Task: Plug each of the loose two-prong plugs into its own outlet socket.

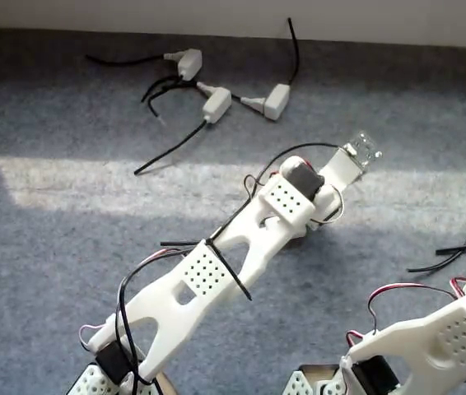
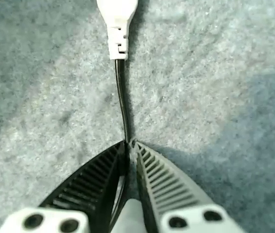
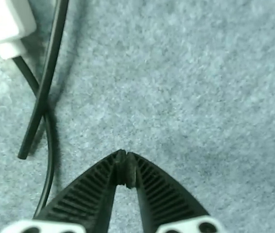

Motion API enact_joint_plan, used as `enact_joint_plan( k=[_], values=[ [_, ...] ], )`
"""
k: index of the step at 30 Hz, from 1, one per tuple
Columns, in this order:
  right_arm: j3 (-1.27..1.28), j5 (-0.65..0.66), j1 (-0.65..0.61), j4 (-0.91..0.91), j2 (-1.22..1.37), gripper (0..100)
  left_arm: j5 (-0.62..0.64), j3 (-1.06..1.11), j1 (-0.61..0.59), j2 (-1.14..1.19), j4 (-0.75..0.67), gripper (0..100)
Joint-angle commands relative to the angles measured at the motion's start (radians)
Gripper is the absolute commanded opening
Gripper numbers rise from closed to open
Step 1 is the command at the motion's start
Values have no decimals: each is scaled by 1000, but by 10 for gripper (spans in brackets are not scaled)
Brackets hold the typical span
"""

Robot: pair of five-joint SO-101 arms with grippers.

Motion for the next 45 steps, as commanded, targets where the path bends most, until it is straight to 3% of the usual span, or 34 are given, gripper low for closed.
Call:
enact_joint_plan(
  k=[1,6,17,22,25,27,32,38,45],
  values=[
    [-5,9,10,-15,-54,9,-2,-27,-18,-19,18,6],
    [-4,9,10,-15,-53,9,-2,-153,-35,-88,9,6],
    [-2,9,10,-15,-51,9,-2,-142,-104,-294,15,6],
    [-2,9,8,-15,-51,9,-6,-142,-263,-366,135,6],
    [-2,9,-1,-8,-53,9,-6,-134,-395,-400,269,6],
    [-2,5,-10,-7,-53,9,-6,-108,-512,-418,273,6],
    [-4,3,-50,24,-54,9,-61,70,-719,-522,273,6],
    [-4,-8,-156,76,-56,8,-147,469,-851,-727,270,6],
    [-2,-164,-314,87,-56,8,-242,835,-984,-760,256,6]
  ],
)
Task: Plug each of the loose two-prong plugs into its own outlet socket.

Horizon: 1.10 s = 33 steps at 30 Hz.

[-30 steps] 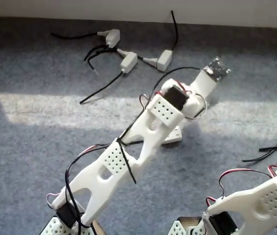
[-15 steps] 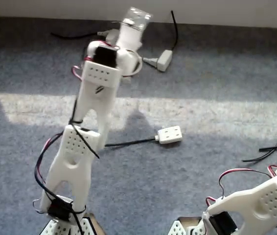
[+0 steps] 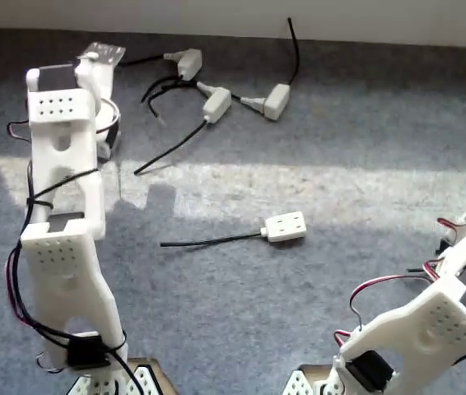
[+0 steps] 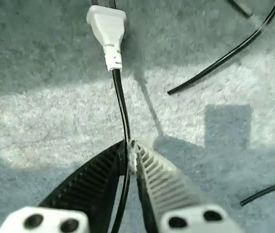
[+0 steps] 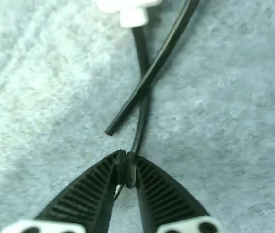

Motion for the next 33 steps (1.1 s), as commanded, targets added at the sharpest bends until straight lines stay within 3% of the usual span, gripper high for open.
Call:
enact_joint_plan(
  k=[1,7,12,19,27,33],
  values=[
    [-2,-75,-93,7,-56,8,-71,182,-107,-67,-8,6],
    [51,-176,-225,-4,-56,8,-362,337,-259,-65,-8,6],
    [213,-180,-312,-136,-54,8,-578,414,-332,-65,-28,18],
    [331,-181,-334,-220,-56,8,-551,438,-329,-68,-75,263],
    [420,-184,-340,-309,-62,8,-543,338,-278,-67,-138,272],
    [421,-184,-341,-314,-61,8,-569,340,-251,-64,-333,274]
  ],
)
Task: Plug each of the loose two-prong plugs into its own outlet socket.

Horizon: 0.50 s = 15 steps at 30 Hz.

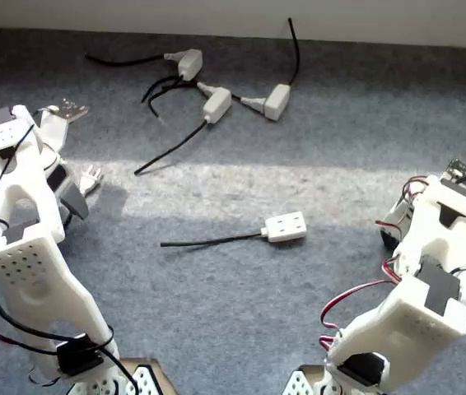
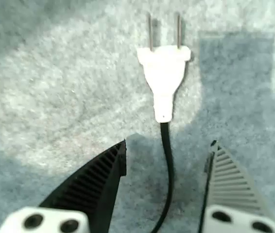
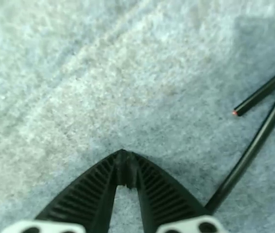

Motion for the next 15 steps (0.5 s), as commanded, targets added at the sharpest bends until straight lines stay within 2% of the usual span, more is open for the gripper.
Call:
enact_joint_plan(
  k=[1,4,6,10,15],
  values=[
    [24,-14,-35,-19,-1,8,-57,-19,44,-54,-157,274],
    [25,-14,-35,-19,1,8,-190,-1,71,-19,-218,274],
    [25,-14,-35,-19,1,8,-227,-4,82,16,-262,273],
    [25,-14,-36,-19,1,8,-230,-5,99,68,-351,273],
    [25,-14,-56,-19,1,8,-224,-2,142,101,-354,273]
  ],
)
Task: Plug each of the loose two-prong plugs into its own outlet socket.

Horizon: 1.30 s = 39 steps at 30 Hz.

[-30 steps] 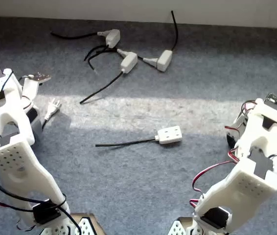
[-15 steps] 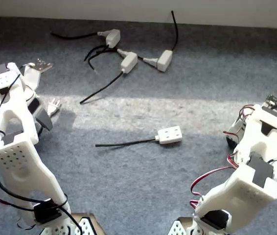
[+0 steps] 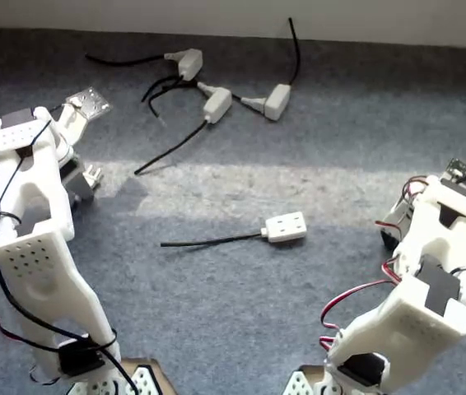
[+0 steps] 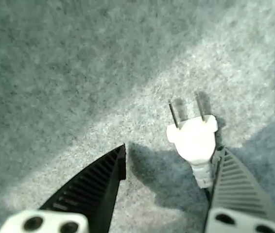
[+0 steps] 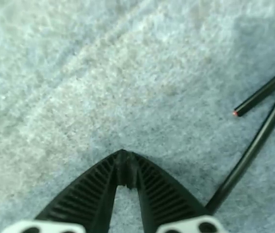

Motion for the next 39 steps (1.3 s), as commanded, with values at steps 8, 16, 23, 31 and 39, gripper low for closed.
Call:
enact_joint_plan(
  k=[8,16,23,31,39],
  values=[
    [25,-14,-56,-18,1,8,262,-5,105,13,-25,273],
    [24,-14,-56,-18,2,7,356,-117,163,13,152,217],
    [24,-12,-56,-18,2,7,422,-150,222,21,164,217],
    [24,-9,-56,-18,2,7,439,-148,200,22,167,217],
    [22,-9,-56,-18,2,7,445,-151,137,13,164,217]
  ],
)
